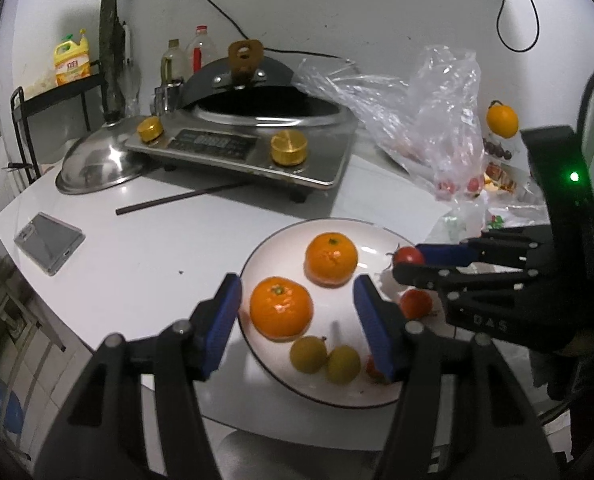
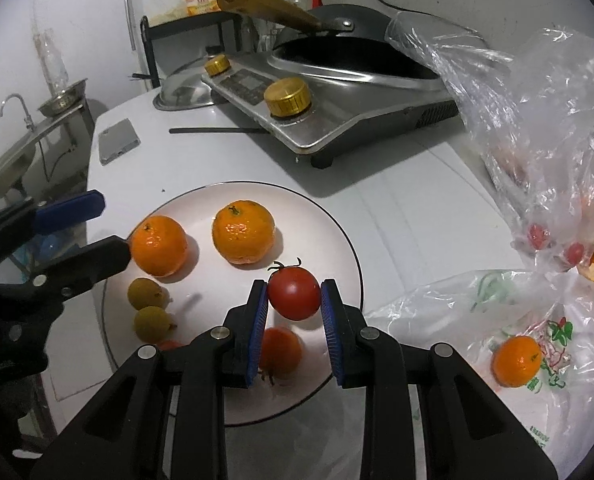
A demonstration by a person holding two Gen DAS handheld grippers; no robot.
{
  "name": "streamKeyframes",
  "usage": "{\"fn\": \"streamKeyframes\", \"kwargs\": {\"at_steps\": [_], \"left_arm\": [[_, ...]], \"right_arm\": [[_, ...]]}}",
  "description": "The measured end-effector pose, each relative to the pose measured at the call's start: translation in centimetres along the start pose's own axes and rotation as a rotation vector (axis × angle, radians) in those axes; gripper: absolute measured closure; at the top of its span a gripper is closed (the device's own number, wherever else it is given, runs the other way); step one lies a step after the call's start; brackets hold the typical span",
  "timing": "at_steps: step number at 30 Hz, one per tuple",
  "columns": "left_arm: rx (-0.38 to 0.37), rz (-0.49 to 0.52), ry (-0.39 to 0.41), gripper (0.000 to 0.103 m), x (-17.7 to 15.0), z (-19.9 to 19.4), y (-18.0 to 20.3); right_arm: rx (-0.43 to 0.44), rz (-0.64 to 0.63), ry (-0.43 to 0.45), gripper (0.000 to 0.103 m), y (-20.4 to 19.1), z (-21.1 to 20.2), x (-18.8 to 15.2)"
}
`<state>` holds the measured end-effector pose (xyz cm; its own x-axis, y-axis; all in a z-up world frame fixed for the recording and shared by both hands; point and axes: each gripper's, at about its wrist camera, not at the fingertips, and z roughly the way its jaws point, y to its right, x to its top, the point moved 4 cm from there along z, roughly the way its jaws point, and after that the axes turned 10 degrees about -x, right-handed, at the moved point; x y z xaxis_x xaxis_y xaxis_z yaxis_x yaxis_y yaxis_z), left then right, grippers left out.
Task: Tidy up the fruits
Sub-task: 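Lower both tomatoes onto the plate and open both tools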
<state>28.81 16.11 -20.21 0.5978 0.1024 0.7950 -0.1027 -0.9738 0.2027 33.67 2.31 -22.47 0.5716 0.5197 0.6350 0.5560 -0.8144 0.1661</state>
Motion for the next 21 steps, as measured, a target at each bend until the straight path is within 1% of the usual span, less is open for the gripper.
{"fn": "streamKeyframes", "kwargs": {"at_steps": [12,21], "left_arm": [[-0.018,-0.015,-0.001,0.043,-0.4,0.3,-0.6],[-0.02,-0.016,0.008,0.042,-0.5,0.0,-0.7]], "right_arm": [[-0.044,0.035,-0.079,0.074,0.2,2.0,-0.4],[-0.049,0.058,-0.091,0.074,0.2,2.1,-0.4]]}}
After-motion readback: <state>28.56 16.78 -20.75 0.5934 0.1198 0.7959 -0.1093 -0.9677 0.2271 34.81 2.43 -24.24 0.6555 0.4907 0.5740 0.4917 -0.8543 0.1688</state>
